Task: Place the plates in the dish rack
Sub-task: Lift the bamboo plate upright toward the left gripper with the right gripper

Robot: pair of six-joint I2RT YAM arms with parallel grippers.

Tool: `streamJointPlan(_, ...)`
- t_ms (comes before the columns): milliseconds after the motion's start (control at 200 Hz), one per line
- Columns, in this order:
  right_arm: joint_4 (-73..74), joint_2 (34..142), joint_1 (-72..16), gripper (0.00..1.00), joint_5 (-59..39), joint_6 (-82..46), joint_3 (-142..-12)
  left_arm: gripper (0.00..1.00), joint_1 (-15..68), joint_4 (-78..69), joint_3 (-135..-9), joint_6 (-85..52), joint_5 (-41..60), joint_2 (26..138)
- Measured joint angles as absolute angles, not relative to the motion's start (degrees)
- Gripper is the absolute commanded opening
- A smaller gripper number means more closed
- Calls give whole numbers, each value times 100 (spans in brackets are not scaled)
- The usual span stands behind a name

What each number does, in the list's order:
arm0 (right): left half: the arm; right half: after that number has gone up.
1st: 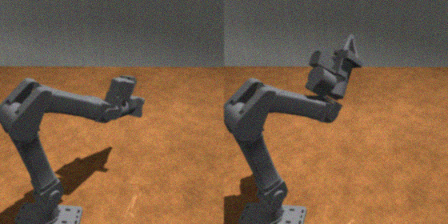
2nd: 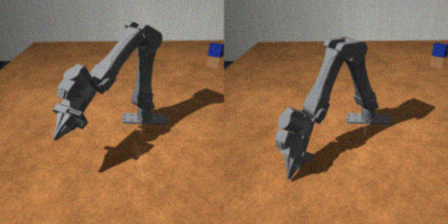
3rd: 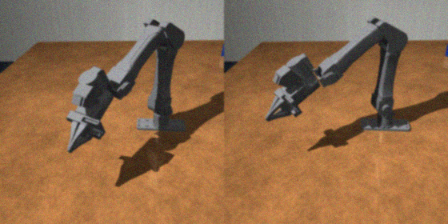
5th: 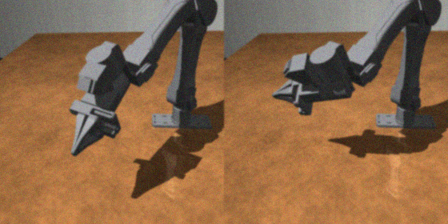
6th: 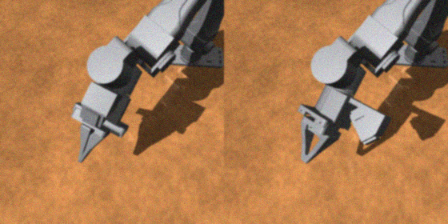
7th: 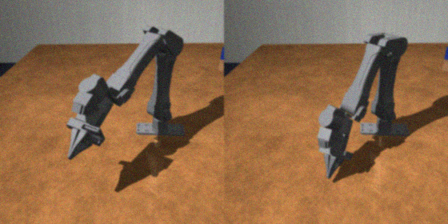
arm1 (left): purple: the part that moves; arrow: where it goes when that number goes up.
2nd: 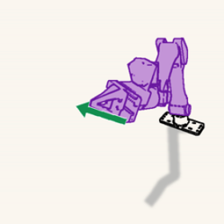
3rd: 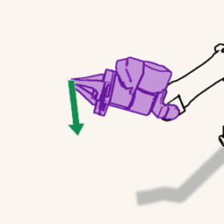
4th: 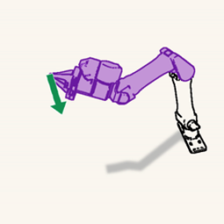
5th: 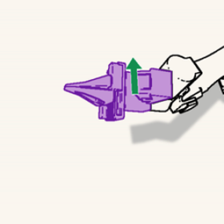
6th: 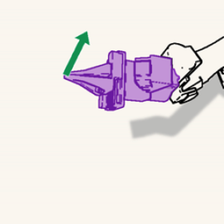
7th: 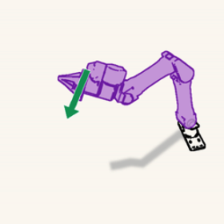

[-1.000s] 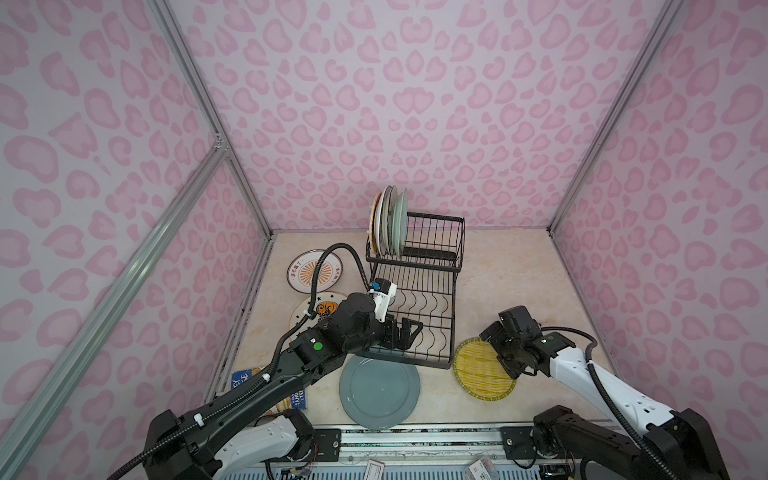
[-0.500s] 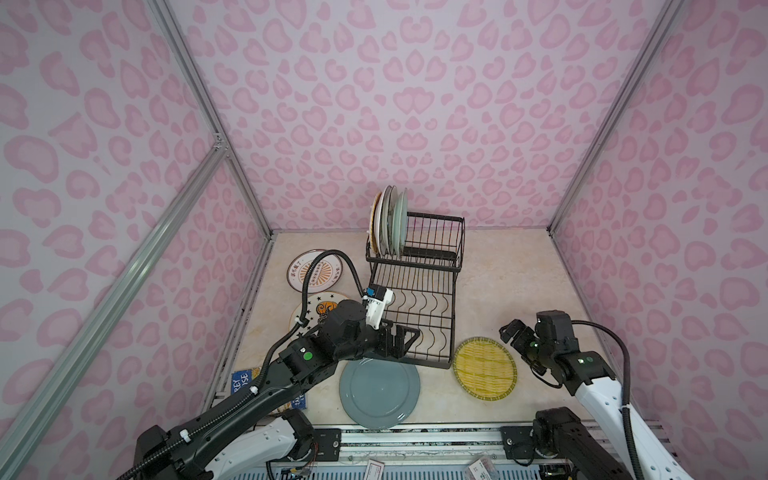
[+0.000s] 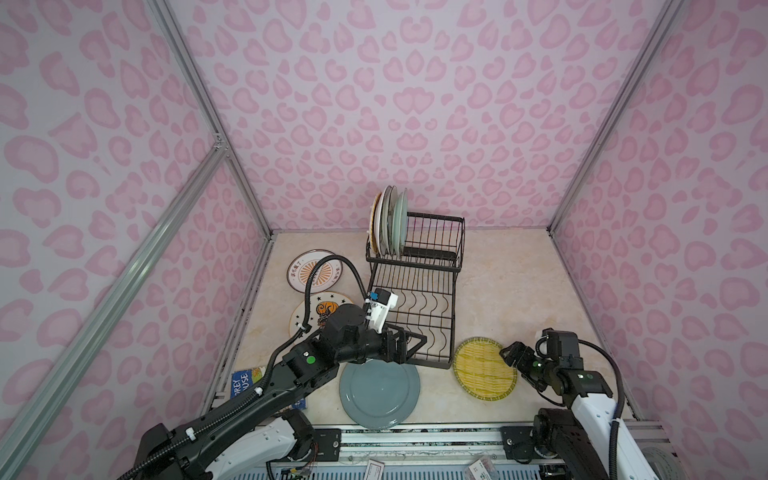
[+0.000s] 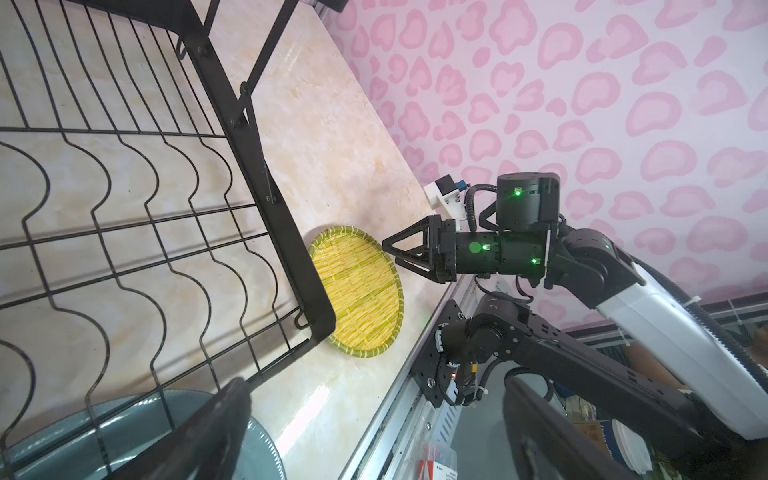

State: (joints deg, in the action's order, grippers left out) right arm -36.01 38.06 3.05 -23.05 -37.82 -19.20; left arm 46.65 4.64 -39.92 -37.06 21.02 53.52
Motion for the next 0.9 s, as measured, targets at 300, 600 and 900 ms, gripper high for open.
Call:
streamJointPlan(300, -3389, 3634, 316, 77, -2532, -3953, -1505, 97, 4665, 307, -3977, -3911, 2163, 5424)
streamJointPlan(600, -3323, 3326, 294, 66, -2891, -4012, -1249, 98, 4709, -209, -3892, -4335, 2279, 5865)
streamJointPlan(900, -2932, 3216, 71, 52, -3109, -4189, -1096, 100, 4941, -543, -3824, -4606, 2239, 6112)
